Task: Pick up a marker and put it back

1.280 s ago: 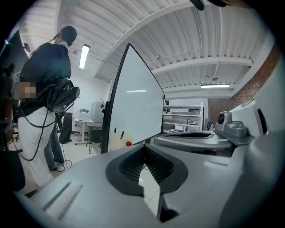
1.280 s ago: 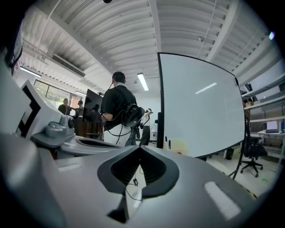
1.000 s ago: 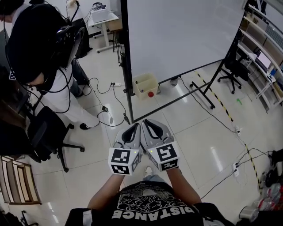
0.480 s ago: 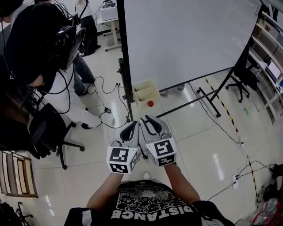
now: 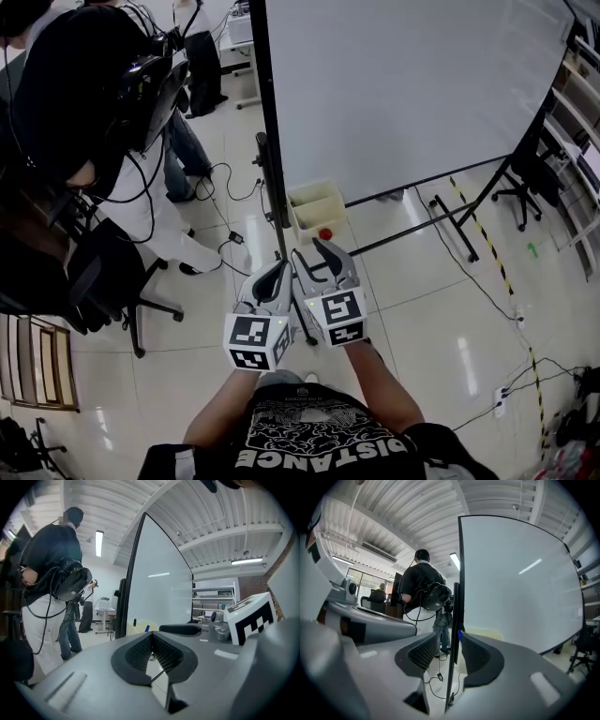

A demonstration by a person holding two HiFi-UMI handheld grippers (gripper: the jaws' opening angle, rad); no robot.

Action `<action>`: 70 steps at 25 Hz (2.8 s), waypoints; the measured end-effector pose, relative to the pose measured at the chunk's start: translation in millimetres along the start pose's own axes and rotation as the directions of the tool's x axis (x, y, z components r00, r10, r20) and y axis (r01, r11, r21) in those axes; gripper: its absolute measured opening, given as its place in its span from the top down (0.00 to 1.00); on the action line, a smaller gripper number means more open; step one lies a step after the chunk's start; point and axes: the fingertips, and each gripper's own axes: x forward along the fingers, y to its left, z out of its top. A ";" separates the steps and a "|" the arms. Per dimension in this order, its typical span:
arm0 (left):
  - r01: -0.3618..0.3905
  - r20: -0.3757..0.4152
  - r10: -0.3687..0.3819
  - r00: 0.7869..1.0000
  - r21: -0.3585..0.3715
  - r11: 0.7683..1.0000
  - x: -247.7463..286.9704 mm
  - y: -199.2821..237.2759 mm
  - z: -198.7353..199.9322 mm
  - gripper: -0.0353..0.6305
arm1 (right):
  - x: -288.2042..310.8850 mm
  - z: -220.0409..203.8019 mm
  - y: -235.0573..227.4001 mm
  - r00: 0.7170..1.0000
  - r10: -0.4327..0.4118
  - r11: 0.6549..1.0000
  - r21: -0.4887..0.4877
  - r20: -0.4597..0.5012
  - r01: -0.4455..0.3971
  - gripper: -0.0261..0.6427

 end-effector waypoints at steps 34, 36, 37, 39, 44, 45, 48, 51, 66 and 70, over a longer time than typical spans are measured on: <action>-0.032 -0.006 0.032 0.999 -0.013 0.999 41.5 30.1 -1.0 0.94 | 58.8 -11.2 -38.1 0.999 -0.051 0.993 -0.106 -0.012 0.049 0.91; -0.032 -0.003 0.032 0.999 -0.010 0.999 41.2 30.4 -0.8 0.94 | 59.1 -11.8 -36.7 0.999 -0.053 0.992 -0.117 -0.010 0.052 0.91; -0.032 -0.002 0.032 1.000 -0.010 0.999 40.7 30.9 -0.7 0.94 | 59.2 -11.4 -35.9 0.998 -0.055 0.991 -0.120 -0.008 0.053 0.91; -0.032 -0.001 0.032 1.000 -0.011 0.999 38.9 31.3 -0.7 0.94 | 58.1 -9.3 -34.8 0.998 -0.058 0.991 -0.120 0.002 0.058 0.91; -0.028 0.009 0.028 1.000 -0.005 1.000 36.0 28.8 2.2 0.94 | 51.8 -0.1 -36.5 0.997 -0.073 0.990 -0.116 0.032 0.076 0.91; -0.026 0.011 0.026 1.000 -0.004 1.000 35.6 28.2 3.2 0.94 | 50.3 1.9 -36.5 0.997 -0.075 0.990 -0.118 0.036 0.079 0.91; -0.017 0.020 0.017 1.000 0.002 1.000 32.7 24.9 6.6 0.94 | 44.0 8.2 -36.7 0.995 -0.086 0.989 -0.114 0.054 0.092 0.91; -0.006 0.032 0.006 0.999 0.010 1.000 28.5 21.6 10.4 0.94 | 36.9 18.4 -36.0 0.991 -0.100 0.987 -0.117 0.085 0.110 0.91; 0.067 0.033 -0.068 0.997 0.027 0.997 -10.0 -1.4 20.8 0.94 | -22.9 76.0 -6.9 0.967 -0.153 0.973 -0.141 0.204 0.184 0.91; 0.088 0.046 -0.089 0.995 0.037 0.995 -24.9 -10.7 27.7 0.94 | -43.2 80.7 6.3 0.964 -0.171 0.970 -0.134 0.205 0.201 0.91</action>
